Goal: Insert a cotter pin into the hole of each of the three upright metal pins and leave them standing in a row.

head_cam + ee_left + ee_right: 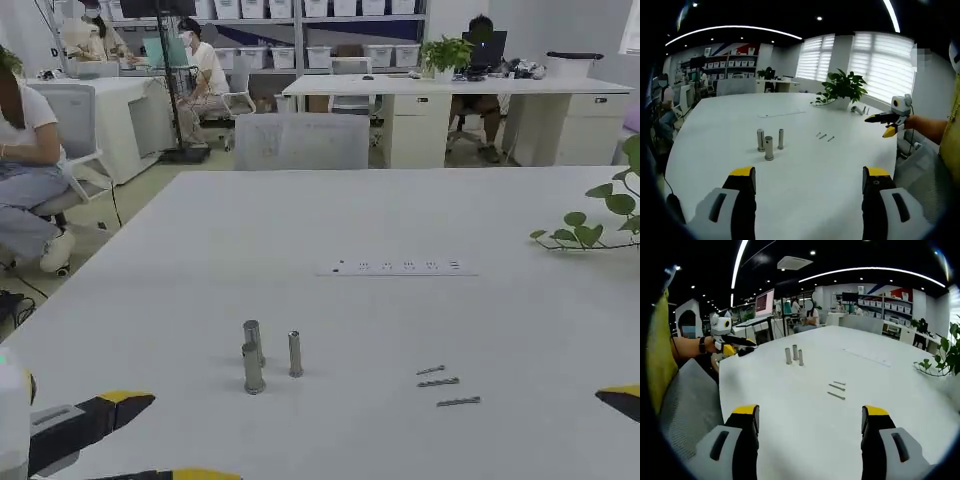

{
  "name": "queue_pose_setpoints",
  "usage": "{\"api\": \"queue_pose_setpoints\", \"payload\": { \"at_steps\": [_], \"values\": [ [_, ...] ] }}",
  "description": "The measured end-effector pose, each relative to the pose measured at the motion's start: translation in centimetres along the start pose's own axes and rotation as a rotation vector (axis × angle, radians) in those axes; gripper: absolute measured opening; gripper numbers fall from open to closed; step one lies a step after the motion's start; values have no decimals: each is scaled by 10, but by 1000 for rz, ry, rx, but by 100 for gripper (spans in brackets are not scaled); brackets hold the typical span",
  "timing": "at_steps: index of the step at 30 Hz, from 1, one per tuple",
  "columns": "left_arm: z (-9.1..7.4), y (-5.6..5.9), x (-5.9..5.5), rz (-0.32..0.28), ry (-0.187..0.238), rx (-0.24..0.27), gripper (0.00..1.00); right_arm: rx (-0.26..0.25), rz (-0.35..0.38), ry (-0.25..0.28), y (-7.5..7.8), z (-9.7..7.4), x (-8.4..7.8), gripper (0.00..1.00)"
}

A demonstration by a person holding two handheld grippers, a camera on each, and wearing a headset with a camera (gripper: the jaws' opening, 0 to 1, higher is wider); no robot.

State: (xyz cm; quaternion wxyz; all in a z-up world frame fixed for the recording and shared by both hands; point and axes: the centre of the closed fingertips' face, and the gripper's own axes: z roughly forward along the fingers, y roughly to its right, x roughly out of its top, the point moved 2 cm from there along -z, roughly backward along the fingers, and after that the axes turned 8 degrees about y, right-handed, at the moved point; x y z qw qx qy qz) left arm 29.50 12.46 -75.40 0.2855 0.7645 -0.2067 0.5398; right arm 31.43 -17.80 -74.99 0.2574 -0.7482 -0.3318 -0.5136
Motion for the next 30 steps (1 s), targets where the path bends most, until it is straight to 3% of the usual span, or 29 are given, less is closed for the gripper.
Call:
{"api": "queue_pose_setpoints", "payload": {
  "at_steps": [30],
  "values": [
    [-3,-1,1,0,-2,0,84,12,-7,-12,-3,-1,1,84]
  ]
}}
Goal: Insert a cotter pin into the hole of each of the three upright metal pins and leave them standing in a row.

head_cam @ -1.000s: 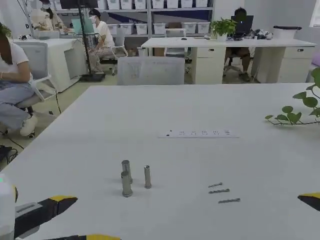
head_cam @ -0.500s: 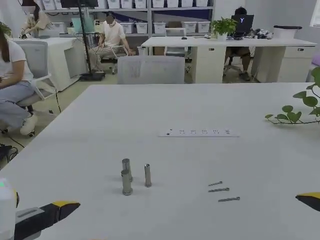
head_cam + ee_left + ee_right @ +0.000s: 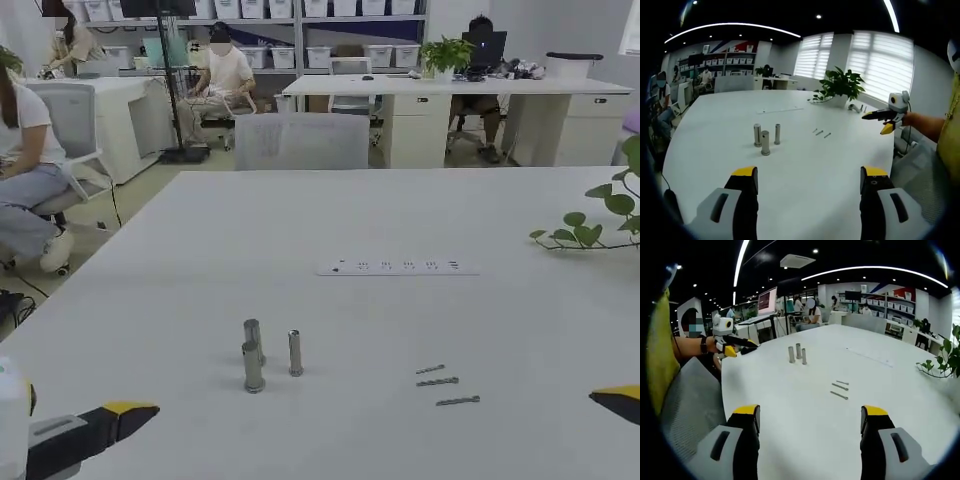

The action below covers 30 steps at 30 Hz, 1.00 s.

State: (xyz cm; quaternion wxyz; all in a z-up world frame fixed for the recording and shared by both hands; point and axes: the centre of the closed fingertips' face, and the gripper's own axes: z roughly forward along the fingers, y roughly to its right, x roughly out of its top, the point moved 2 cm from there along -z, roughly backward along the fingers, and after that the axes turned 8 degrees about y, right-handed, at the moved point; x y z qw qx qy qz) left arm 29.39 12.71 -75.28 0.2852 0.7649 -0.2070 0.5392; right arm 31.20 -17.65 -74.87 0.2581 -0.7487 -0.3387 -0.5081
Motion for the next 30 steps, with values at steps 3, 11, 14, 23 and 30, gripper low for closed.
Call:
{"api": "queue_pose_setpoints", "payload": {
  "at_steps": [3,11,14,23,30],
  "values": [
    [0,0,0,1,2,2,84,0,1,1,0,0,0,84],
    [0,-1,0,0,4,4,83,0,1,3,0,0,1,84],
    [1,-1,0,0,4,4,83,1,0,2,0,0,1,84],
    [1,-1,1,0,7,6,82,1,2,2,-1,0,1,84],
    [1,-3,3,0,12,10,82,0,3,5,-1,-1,1,84]
  ]
}}
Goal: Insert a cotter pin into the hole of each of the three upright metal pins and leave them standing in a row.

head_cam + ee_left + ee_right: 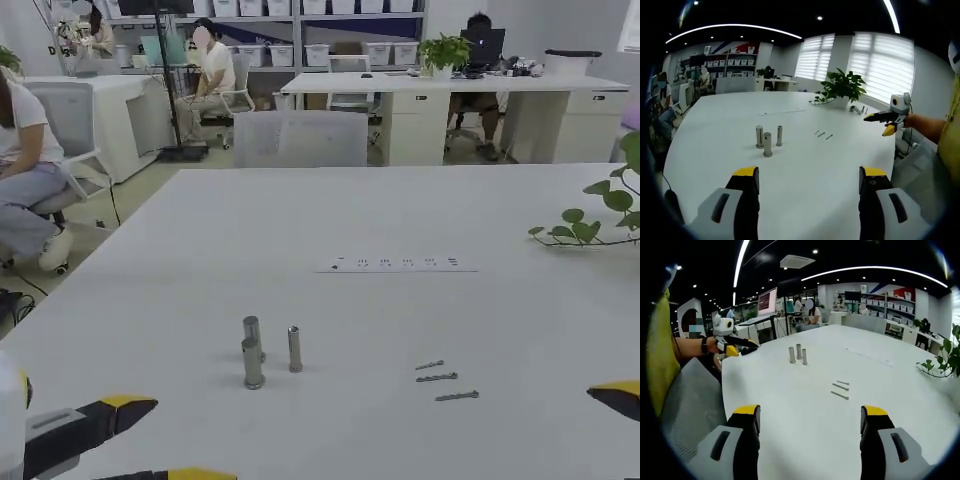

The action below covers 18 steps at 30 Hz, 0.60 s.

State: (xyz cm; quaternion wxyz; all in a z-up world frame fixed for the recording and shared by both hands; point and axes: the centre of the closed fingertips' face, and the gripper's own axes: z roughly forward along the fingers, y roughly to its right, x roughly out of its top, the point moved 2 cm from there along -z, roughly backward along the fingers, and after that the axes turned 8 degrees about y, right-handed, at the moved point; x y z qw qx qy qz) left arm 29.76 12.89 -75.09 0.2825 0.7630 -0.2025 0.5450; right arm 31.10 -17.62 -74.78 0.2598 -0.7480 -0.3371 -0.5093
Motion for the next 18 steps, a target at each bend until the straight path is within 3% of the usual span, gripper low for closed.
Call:
{"api": "queue_pose_setpoints", "payload": {
  "at_steps": [18],
  "values": [
    [13,-11,12,26,17,4,80,-5,4,1,0,-1,-1,84]
  ]
}}
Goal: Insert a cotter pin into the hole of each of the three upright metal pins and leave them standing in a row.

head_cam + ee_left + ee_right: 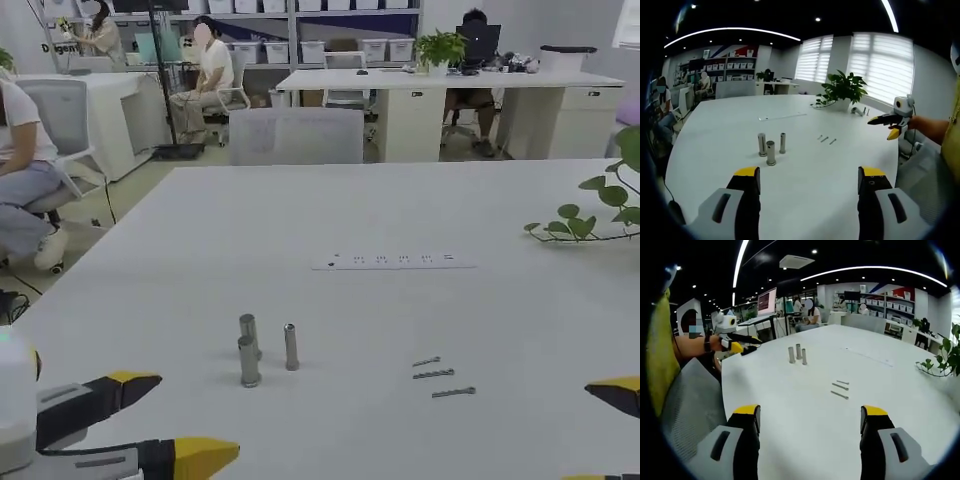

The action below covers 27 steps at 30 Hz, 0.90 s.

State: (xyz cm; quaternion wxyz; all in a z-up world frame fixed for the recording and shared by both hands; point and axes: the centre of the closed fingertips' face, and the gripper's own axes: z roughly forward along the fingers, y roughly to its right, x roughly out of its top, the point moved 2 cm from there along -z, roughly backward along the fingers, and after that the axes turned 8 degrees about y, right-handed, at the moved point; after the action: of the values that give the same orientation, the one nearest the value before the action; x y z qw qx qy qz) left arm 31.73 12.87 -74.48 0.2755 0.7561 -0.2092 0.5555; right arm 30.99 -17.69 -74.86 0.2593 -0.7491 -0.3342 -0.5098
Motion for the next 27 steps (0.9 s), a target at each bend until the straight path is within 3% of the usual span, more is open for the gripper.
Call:
{"api": "queue_pose_setpoints", "payload": {
  "at_steps": [14,27],
  "values": [
    [24,-24,10,0,21,7,76,2,-2,-10,0,0,0,83],
    [50,-51,6,8,15,27,68,4,-3,-22,1,2,1,83]
  ]
}}
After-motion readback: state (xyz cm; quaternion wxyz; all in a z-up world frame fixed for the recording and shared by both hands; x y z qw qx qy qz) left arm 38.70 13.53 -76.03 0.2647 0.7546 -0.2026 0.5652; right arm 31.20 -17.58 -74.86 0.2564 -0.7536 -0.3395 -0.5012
